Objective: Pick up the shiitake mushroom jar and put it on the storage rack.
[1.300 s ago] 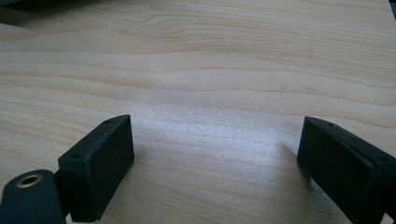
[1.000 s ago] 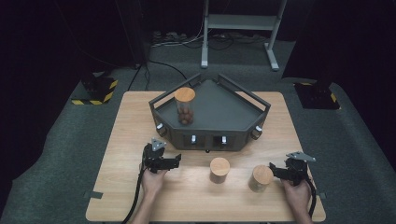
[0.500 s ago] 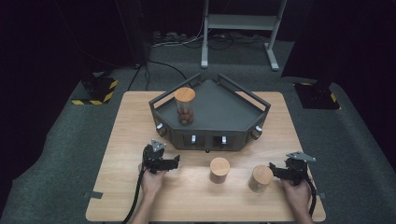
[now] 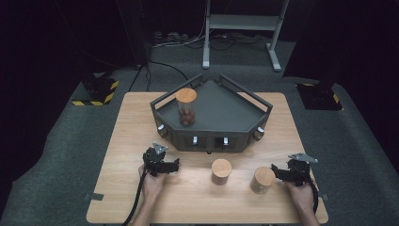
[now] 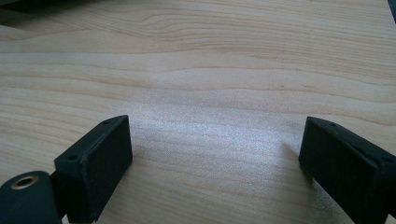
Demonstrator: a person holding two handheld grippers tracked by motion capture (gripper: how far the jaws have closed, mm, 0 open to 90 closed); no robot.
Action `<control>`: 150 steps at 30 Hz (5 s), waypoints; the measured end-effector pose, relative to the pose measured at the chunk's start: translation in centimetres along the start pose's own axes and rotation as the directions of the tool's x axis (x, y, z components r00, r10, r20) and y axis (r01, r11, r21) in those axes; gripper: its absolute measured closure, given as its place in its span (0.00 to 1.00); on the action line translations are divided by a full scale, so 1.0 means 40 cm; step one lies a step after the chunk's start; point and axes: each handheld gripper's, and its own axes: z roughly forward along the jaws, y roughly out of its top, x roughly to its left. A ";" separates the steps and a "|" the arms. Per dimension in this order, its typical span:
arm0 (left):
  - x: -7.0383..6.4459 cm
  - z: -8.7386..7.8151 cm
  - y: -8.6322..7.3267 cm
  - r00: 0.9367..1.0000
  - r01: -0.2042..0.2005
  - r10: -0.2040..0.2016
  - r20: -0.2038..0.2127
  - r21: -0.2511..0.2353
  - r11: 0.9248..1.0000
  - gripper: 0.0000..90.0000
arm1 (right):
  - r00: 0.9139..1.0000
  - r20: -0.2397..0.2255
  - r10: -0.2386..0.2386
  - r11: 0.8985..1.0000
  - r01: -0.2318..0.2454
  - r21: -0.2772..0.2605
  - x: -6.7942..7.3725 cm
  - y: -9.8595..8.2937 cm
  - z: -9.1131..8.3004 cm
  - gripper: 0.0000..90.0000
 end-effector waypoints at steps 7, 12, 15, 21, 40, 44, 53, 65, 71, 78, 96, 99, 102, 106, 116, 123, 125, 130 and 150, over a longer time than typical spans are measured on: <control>0.004 0.001 0.000 1.000 -0.013 0.013 -0.019 0.012 1.000 0.05 | 1.000 -0.004 -0.002 1.000 0.002 0.006 0.001 0.000 0.001 0.07; 0.006 0.002 0.000 1.000 -0.015 0.015 -0.010 0.013 1.000 0.04 | 1.000 -0.001 -0.001 1.000 0.001 0.006 0.002 0.000 0.001 0.06; 0.006 0.002 0.000 1.000 -0.015 0.015 -0.010 0.014 1.000 0.04 | 1.000 0.002 0.005 1.000 -0.005 0.009 0.002 0.000 0.000 0.06; 0.005 0.002 0.000 1.000 -0.013 0.013 -0.011 0.015 1.000 0.04 | 1.000 -0.018 0.014 1.000 -0.014 -0.026 -0.005 0.007 -0.025 0.07; 0.005 0.003 0.001 1.000 -0.011 0.011 -0.013 0.017 1.000 0.03 | 0.984 -0.151 0.091 0.969 -0.123 -0.213 -0.002 0.083 -0.111 0.05; 0.005 0.003 0.001 1.000 -0.011 0.011 -0.013 0.017 1.000 0.03 | 0.980 -0.182 0.084 0.965 -0.125 -0.228 0.012 0.100 -0.123 0.05; 0.005 0.004 0.002 1.000 -0.009 0.009 -0.014 0.018 1.000 0.03 | 0.970 -0.243 0.026 0.962 -0.090 -0.257 0.057 0.147 -0.150 0.06; 0.005 0.004 0.002 1.000 -0.009 0.009 -0.014 0.018 1.000 0.03 | 0.946 -0.320 -0.051 0.955 -0.047 -0.293 0.142 0.192 -0.184 0.06; 0.005 0.004 0.002 1.000 -0.009 0.010 -0.014 0.018 1.000 0.03 | 0.936 -0.347 -0.064 0.951 -0.048 -0.306 0.184 0.201 -0.192 0.07; 0.005 0.004 0.002 1.000 -0.009 0.010 -0.014 0.018 1.000 0.03 | 0.922 -0.375 -0.091 0.952 -0.031 -0.306 0.244 0.209 -0.187 0.07; 0.005 0.004 0.002 1.000 -0.010 0.010 -0.014 0.018 1.000 0.03 | 0.915 -0.385 -0.119 0.945 -0.014 -0.326 0.361 0.192 -0.195 0.09; 0.005 0.004 0.002 1.000 -0.009 0.010 -0.014 0.018 1.000 0.03 | 0.916 -0.384 -0.115 0.945 -0.018 -0.325 0.378 0.185 -0.191 0.09; 0.005 0.004 0.002 1.000 -0.009 0.010 -0.014 0.018 1.000 0.03 | 0.917 -0.381 -0.122 0.945 -0.010 -0.326 0.396 0.179 -0.186 0.09; 0.005 0.004 0.002 1.000 -0.009 0.010 -0.014 0.018 1.000 0.03 | 0.918 -0.376 -0.128 0.946 -0.001 -0.323 0.413 0.170 -0.181 0.09; 0.005 0.004 0.002 1.000 -0.009 0.010 -0.014 0.018 1.000 0.03 | 0.923 -0.357 -0.146 0.947 0.026 -0.321 0.447 0.141 -0.172 0.09; 0.005 0.004 0.002 1.000 -0.009 0.009 -0.014 0.018 1.000 0.03 | 0.924 -0.346 -0.161 0.950 0.049 -0.309 0.475 0.118 -0.157 0.08; 0.005 0.004 0.002 1.000 -0.009 0.009 -0.014 0.018 1.000 0.03 | 0.925 -0.345 -0.160 0.951 0.051 -0.305 0.482 0.114 -0.153 0.08; 0.005 0.004 0.002 1.000 -0.009 0.009 -0.014 0.018 1.000 0.03 | 0.928 -0.333 -0.166 0.951 0.061 -0.303 0.500 0.101 -0.147 0.08; 0.005 0.004 0.002 1.000 -0.009 0.010 -0.014 0.018 1.000 0.03 | 0.948 -0.278 -0.156 0.962 0.082 -0.261 0.524 0.066 -0.109 0.09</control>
